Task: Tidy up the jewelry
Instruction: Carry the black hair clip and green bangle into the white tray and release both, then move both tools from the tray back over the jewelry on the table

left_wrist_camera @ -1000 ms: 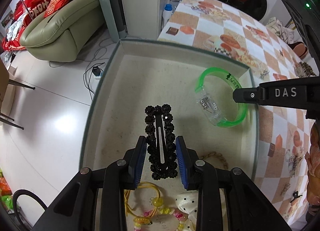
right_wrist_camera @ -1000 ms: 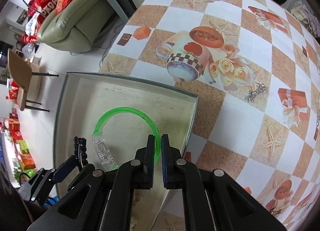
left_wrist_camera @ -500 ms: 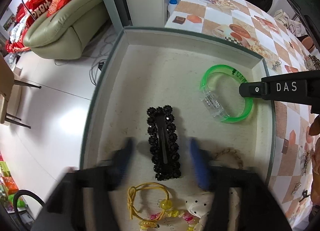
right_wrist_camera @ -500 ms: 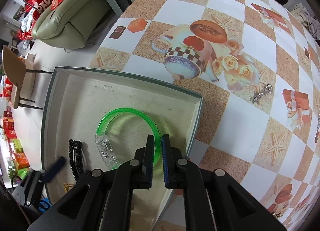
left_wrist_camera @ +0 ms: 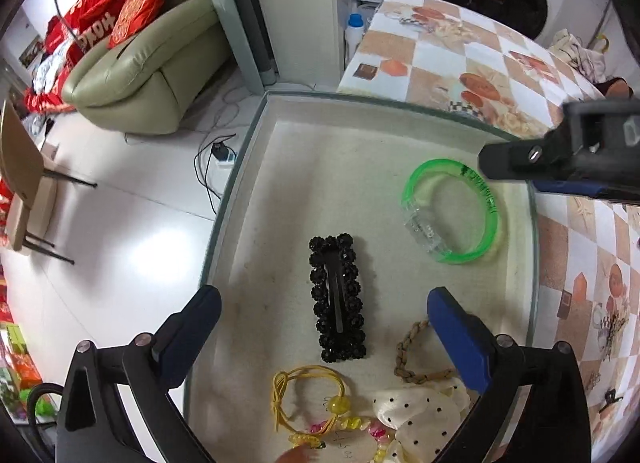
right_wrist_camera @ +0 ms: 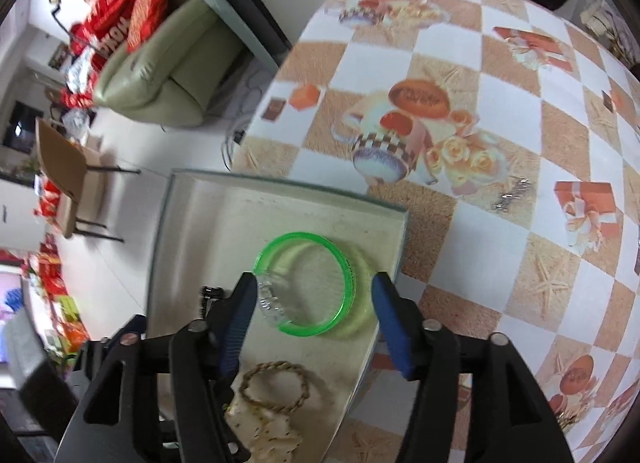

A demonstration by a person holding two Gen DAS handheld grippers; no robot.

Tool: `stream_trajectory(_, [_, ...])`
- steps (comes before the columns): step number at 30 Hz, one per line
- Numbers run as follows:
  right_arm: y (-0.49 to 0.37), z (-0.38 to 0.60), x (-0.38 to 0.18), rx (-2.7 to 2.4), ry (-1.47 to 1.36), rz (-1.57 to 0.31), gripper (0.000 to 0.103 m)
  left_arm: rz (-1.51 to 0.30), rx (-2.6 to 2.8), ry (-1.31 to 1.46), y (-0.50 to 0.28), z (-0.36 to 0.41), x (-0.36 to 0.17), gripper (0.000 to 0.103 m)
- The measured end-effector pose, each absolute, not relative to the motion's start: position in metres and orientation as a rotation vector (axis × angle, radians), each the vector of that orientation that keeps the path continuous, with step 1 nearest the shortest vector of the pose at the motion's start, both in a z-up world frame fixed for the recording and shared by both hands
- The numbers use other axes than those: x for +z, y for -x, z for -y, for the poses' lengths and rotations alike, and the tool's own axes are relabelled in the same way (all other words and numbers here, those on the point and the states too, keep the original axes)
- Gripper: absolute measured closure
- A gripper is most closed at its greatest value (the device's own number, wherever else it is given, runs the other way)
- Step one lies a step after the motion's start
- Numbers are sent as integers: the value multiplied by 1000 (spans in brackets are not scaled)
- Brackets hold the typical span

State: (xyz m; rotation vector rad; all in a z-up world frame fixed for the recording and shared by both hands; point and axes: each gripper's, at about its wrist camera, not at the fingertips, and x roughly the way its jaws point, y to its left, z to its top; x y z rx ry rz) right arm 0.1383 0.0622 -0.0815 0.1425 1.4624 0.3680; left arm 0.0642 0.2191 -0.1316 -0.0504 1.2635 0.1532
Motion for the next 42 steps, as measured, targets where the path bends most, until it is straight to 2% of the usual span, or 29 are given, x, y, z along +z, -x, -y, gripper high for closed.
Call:
stream_trajectory(3, [-135,-46,-67,358,-182,-1437,24,-1268,143,18,-63,-214,-125,0])
stream_trajectory(6, [-128,-23,-51,327,-226,-1409,22,-1259,127,0,-61,-208,-114,0])
stream_trajectory(8, [-121,1,-43,291,-264,-1398,15,-1251,104,-7,-60,-200,-105,0])
stream_trajectory(17, [-65,107,-32,94,-379,-1398,15,-1222,-43,-75,-54,-142,-75,0])
stream_trajectory(25, [1,208,-41,-141,-498,-1432,15,-1240,-183,-156,-43,-75,-72,0])
stream_trajectory(37, [40,257,-72,-257,-672,-1477,15,-1295,-275,-216,-21,-14,-89,0])
stream_trajectory(39, [39,257,-79,-259,-708,-1481,17,-1306,-281,-220,-17,-9,-93,0])
stream_trajectory(42, [35,258,-91,-259,-783,-1483,30,-1311,-289,-228,-12,-3,-99,0])
